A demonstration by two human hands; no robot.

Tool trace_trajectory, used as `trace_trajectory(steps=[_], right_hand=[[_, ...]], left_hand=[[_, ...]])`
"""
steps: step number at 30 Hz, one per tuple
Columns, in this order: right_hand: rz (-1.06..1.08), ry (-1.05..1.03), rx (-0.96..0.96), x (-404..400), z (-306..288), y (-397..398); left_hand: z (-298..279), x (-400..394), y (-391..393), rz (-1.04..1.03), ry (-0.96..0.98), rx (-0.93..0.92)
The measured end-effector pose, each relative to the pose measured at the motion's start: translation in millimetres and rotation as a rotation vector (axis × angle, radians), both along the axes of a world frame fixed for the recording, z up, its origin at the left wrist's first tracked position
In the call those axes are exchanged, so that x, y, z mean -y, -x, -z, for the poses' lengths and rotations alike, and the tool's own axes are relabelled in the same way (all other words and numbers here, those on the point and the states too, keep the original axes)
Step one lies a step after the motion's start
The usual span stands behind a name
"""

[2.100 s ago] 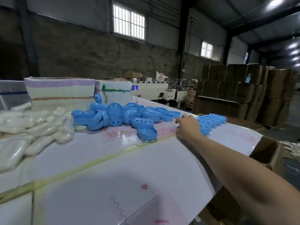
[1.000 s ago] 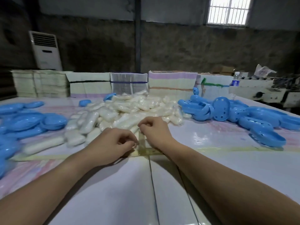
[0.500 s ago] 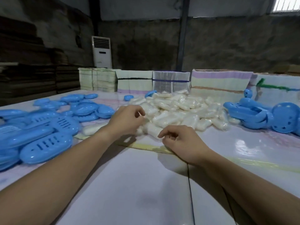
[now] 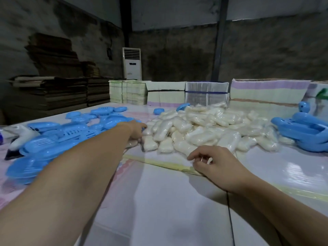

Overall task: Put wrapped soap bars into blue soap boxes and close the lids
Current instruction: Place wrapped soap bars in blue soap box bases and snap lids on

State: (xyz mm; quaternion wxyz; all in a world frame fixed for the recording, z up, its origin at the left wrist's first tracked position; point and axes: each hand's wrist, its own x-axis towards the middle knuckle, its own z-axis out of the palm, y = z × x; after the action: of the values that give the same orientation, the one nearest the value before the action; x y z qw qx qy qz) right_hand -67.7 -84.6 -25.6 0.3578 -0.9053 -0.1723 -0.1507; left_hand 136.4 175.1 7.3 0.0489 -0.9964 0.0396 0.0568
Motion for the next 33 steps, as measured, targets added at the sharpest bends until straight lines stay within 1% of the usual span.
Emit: trace_trajectory(steps=[7, 10, 14, 18, 22, 24, 26, 28, 33], right_hand=[[-0.001, -0.016, -0.007, 1, 0, 1], [-0.004, -0.025, -0.011, 2, 0, 1], [-0.001, -0.016, -0.004, 3, -1, 2], [0.011, -0.004, -0.005, 2, -1, 1], [0.011, -0.028, -0.014, 2, -2, 2], [0.013, -0.037, -0.017, 2, -2, 2], [0.017, -0.026, -0.02, 2, -2, 2], [0.017, -0.019, -0.024, 2, -1, 1], [0.011, -0.021, -0.029, 2, -1, 0]], left_hand=[[9, 0, 11, 0.051, 0.028, 0.245], [6, 1, 20, 0.104, -0.023, 0.291], [8, -7, 31, 0.167, -0.037, 0.32], [12, -17, 38, 0.127, -0.142, 0.366], [10, -21, 34, 0.045, -0.112, 0.451], [12, -22, 31, -0.041, -0.094, 0.394], [12, -24, 28, -0.104, -0.013, 0.294], [11, -27, 24, -0.114, 0.053, 0.229], [5, -30, 24, -0.09, 0.122, 0.143]])
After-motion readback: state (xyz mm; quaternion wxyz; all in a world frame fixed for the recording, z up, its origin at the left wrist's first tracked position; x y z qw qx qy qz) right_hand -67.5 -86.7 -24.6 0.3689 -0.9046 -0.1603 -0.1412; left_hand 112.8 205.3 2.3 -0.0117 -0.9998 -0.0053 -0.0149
